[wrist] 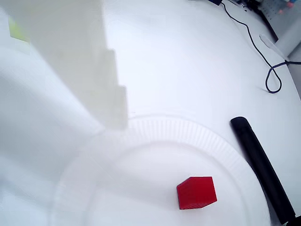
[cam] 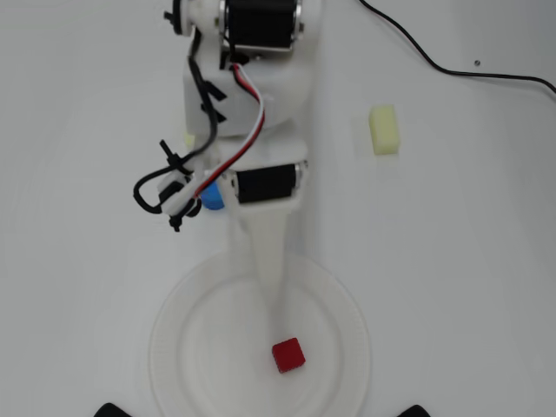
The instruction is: Grasp a red block and put it in the dish.
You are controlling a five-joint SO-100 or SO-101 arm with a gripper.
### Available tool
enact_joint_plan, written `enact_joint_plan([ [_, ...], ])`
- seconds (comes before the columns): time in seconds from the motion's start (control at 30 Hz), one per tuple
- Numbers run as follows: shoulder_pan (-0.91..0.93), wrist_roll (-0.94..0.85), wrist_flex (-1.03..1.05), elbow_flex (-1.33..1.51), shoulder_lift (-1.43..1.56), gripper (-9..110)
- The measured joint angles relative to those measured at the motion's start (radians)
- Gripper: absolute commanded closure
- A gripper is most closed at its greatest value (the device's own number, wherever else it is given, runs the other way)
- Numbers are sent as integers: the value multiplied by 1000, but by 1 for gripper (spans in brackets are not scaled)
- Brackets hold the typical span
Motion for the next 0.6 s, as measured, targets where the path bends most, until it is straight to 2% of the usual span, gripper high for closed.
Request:
enact_joint_plan([
  [0.13,0,0,218,-304,-44,66],
  [0.2,0,8,258,-331,-38,66],
  [0.43,0,12,259,-78,236,66],
  [0.6,6,3,256,287,486,67],
])
